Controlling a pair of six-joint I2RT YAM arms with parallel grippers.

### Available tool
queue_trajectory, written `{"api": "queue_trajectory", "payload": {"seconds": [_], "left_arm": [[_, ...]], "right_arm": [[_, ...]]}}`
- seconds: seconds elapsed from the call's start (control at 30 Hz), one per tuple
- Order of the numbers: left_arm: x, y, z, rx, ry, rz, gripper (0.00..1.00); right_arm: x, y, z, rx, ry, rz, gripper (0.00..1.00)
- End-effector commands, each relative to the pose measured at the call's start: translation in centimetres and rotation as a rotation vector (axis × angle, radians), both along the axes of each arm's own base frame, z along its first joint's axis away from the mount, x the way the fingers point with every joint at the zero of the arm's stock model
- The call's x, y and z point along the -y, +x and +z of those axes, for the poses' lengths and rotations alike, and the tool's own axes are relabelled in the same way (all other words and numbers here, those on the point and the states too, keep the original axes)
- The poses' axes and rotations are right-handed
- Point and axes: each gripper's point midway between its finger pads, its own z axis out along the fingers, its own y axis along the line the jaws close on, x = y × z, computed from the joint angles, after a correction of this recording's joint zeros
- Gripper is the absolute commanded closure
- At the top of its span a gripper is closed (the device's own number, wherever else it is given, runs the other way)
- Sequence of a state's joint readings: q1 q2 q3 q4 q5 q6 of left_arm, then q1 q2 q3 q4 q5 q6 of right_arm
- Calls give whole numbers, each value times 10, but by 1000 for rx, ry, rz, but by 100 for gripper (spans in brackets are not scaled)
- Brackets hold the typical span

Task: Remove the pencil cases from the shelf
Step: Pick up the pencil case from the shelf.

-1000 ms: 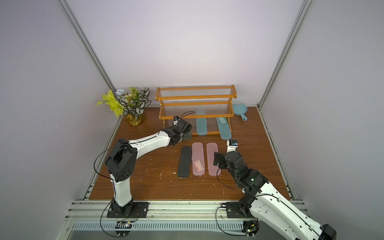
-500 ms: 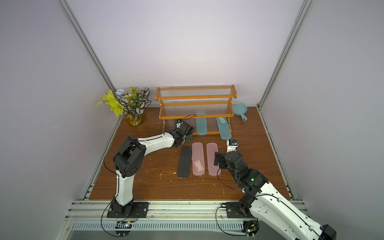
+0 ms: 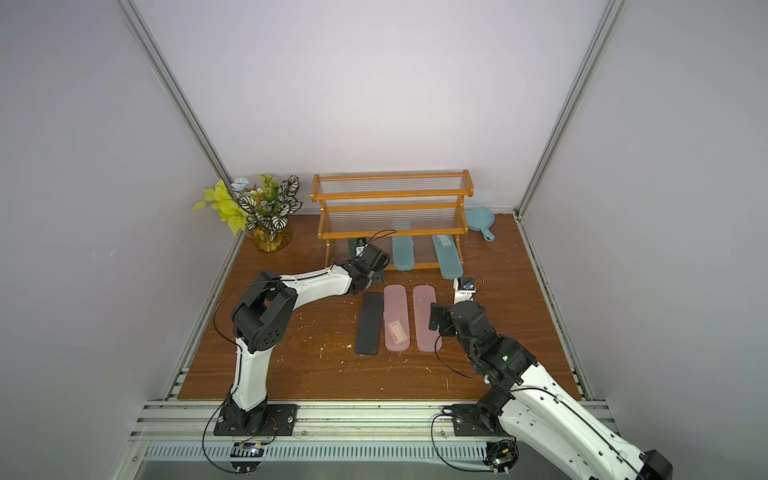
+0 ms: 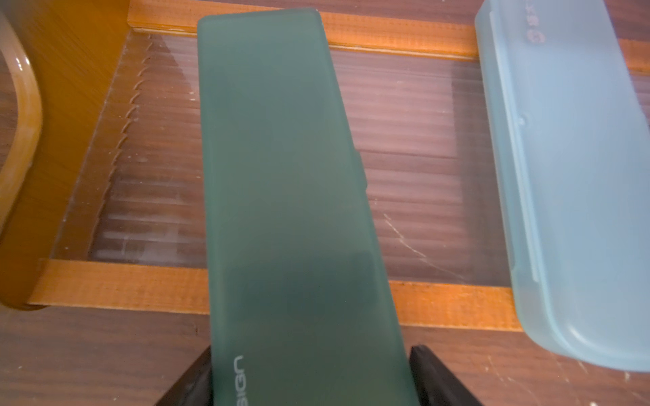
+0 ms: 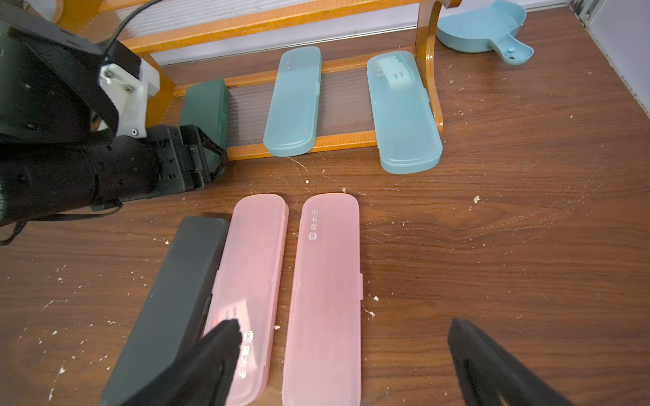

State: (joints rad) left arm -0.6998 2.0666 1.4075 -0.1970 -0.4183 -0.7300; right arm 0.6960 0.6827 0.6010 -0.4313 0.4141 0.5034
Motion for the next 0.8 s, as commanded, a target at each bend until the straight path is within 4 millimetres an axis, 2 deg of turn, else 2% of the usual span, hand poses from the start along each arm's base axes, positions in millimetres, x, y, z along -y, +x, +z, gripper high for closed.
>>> {"api": "queue_trajectory", "payload": {"seconds": [0.0,0.2,0.47,0.77], "left_arm": [[4,5,3,22,14,-2,29],[3,4,5,24,16,2,35],[3,0,15,37,16,-17,38],[0,-20,31,67,-3,-34,43]], "right_arm": [[2,4,19,39,3,-7,1],[4,4,19,41,4,-13,1],[6,5,20,46,0,-21,1],[10,4,22,60,3,-35,1]]}}
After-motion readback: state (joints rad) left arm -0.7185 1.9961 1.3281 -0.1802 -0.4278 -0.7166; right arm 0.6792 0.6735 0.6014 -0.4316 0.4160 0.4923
